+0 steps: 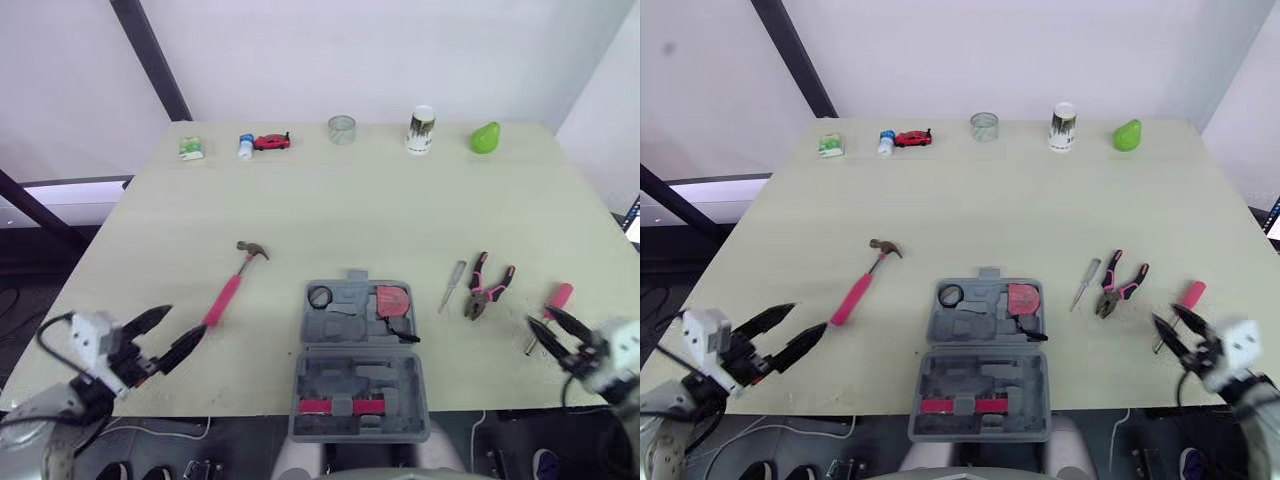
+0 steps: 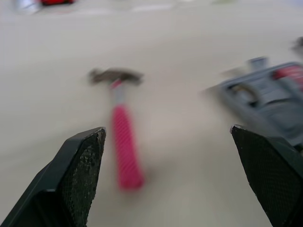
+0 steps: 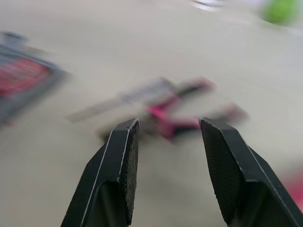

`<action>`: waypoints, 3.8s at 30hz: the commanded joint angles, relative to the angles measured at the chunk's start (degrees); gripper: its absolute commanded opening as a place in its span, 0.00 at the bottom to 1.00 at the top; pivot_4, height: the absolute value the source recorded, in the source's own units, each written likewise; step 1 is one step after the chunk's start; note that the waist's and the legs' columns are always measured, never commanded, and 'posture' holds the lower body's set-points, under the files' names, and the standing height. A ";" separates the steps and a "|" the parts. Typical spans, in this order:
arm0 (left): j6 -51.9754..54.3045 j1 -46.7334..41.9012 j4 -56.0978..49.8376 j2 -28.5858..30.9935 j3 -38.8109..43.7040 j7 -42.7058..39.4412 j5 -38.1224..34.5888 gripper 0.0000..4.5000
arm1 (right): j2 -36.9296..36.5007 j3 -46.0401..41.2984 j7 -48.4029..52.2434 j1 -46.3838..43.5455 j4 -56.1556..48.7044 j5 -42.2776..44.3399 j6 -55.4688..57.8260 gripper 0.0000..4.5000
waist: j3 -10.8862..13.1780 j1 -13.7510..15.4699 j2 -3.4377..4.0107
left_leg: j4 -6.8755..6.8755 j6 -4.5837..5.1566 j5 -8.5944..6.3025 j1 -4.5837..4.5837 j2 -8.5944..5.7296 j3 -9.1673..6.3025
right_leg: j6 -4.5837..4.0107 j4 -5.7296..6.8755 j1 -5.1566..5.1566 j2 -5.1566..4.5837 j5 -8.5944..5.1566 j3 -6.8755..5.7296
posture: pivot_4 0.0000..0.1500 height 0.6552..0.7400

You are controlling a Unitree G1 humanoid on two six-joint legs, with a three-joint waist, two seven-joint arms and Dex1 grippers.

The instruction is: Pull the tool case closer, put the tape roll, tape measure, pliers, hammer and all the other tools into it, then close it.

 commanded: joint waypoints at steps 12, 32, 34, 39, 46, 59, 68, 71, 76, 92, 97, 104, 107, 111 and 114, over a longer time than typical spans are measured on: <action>-7.54 -2.79 18.88 4.65 5.98 1.61 1.15 1.00 | 0.10 -14.56 -0.77 3.26 19.41 6.88 -3.32 0.99 | 0.01 -0.19 -0.13 | 0.01 0.00 0.00 0.08 0.04 0.05 | -0.20 0.01 -0.01 -0.09 -0.12 0.13 | 1.00 1.00; -1.54 -17.43 -5.07 7.93 -11.12 -5.71 1.24 1.00 | 8.86 11.05 -24.18 -6.76 -21.27 -2.08 18.78 0.99 | -0.05 -0.17 0.02 | -0.19 -0.09 -0.02 -0.42 0.07 -0.06 | -0.12 -0.05 -0.50 -0.35 -0.03 -0.04 | 1.00 1.00; -0.53 -18.88 -8.15 9.23 -13.93 -6.97 1.51 1.00 | 10.89 13.55 -26.64 -7.62 -22.39 -2.46 21.33 0.99 | -0.05 -0.26 0.03 | -0.10 -0.19 0.06 -0.78 0.05 -0.06 | -0.10 0.07 -0.85 -0.36 0.00 -0.02 | 1.00 1.00; 3.46 -24.44 -14.79 12.21 -19.53 -11.47 -0.89 1.00 | 15.24 20.29 -35.07 -10.22 -21.00 -11.37 23.89 0.99 | -0.03 -0.42 0.07 | -0.08 -0.22 0.12 -0.82 0.03 -0.07 | -0.11 0.24 -0.92 -0.21 -0.01 0.00 | 1.00 1.00; 8.12 -29.33 -20.27 13.00 -22.99 -14.97 -4.85 1.00 | 19.48 22.36 -39.52 -12.04 -17.54 -15.35 23.30 0.99 | -0.02 -0.28 0.07 | -0.01 -0.22 0.14 -0.83 -0.04 -0.04 | -0.08 0.25 -0.91 0.35 -0.01 -0.12 | 1.00 1.00; 14.28 -37.37 -24.96 11.26 -25.40 -14.25 -10.22 1.00 | 23.70 23.49 -41.37 -14.81 -8.44 -18.30 19.42 0.99 | -0.02 -0.62 0.04 | 0.17 -0.28 0.18 -0.76 0.05 -0.04 | -0.05 0.39 -0.89 0.80 0.00 0.04 | 1.00 1.00; 14.97 -37.00 -25.75 11.17 -25.11 -14.24 -10.45 1.00 | 24.18 20.86 -44.25 -17.94 -5.11 -18.65 18.88 0.99 | -0.03 -0.49 0.01 | 0.19 -0.31 0.21 -0.74 0.07 -0.01 | -0.06 0.39 -0.89 0.88 0.00 0.10 | 1.00 1.00; 14.89 -36.73 -25.67 11.33 -24.81 -14.25 -10.34 1.00 | 24.82 19.25 -46.46 -18.19 -4.84 -18.43 19.05 0.99 | -0.03 -0.44 0.01 | 0.19 -0.32 0.21 -0.74 0.07 -0.01 | -0.06 0.39 -0.89 0.87 0.00 0.10 | 1.00 1.00; 14.85 -36.38 -25.97 11.29 -24.81 -14.07 -10.31 1.00 | 25.26 18.61 -47.23 -18.45 -4.35 -18.06 19.14 0.73 | -0.03 -0.22 0.01 | 0.20 -0.34 0.22 -0.74 0.07 -0.02 | -0.05 0.39 -0.87 0.83 0.01 0.10 | 1.00 1.00; 13.78 -35.07 -26.08 11.21 -24.79 -15.09 -10.19 1.00 | 23.58 18.81 -45.56 -19.24 -2.23 -19.02 17.90 0.22 | -0.04 -0.50 0.00 | 0.20 -0.33 0.22 -0.72 0.07 -0.01 | -0.05 0.43 -0.88 0.87 0.01 0.11 | 1.00 1.00; 13.65 -35.15 -25.90 10.89 -24.91 -15.37 -10.29 1.00 | 22.49 19.22 -44.44 -19.22 -2.92 -19.55 16.52 0.22 | -0.04 -0.47 0.00 | 0.23 -0.33 0.22 -0.72 0.07 0.00 | -0.05 0.44 -0.87 0.87 0.01 0.12 | 1.00 1.00; 12.80 -34.40 -25.41 10.84 -24.93 -16.40 -10.14 1.00 | 17.63 19.84 -38.98 -16.51 -8.28 -20.08 13.64 0.22 | -0.02 -0.37 0.03 | 0.23 -0.33 0.21 -0.73 0.07 0.00 | -0.05 0.43 -0.88 0.87 0.01 0.12 | 1.00 1.00; 11.95 -33.32 -24.61 11.37 -24.95 -18.49 -10.01 1.00 | 12.34 19.88 -32.05 -14.16 -13.84 -18.49 13.18 0.22 | 0.01 -0.37 0.09 | 0.23 -0.32 0.21 -0.73 0.07 0.02 | -0.05 0.44 -0.88 0.86 0.01 0.14 | 1.00 1.00; 12.04 -32.23 -22.10 12.83 -23.42 -22.55 -11.68 1.00 | 2.65 20.56 -18.39 -12.39 -19.66 -13.90 13.48 0.22 | 0.07 -0.52 0.18 | 0.24 -0.30 0.20 -0.73 0.06 0.06 | -0.04 0.43 -0.89 0.88 0.01 0.19 | 1.00 1.00; 11.20 -32.40 -18.03 13.98 -21.89 -26.19 -11.76 1.00 | -4.01 21.42 -8.77 -14.03 -22.34 -9.98 15.05 0.22 | 0.07 -0.47 0.17 | 0.30 -0.29 0.20 -0.71 0.08 0.01 | -0.05 0.47 -0.88 1.03 0.01 0.14 | 1.00 1.00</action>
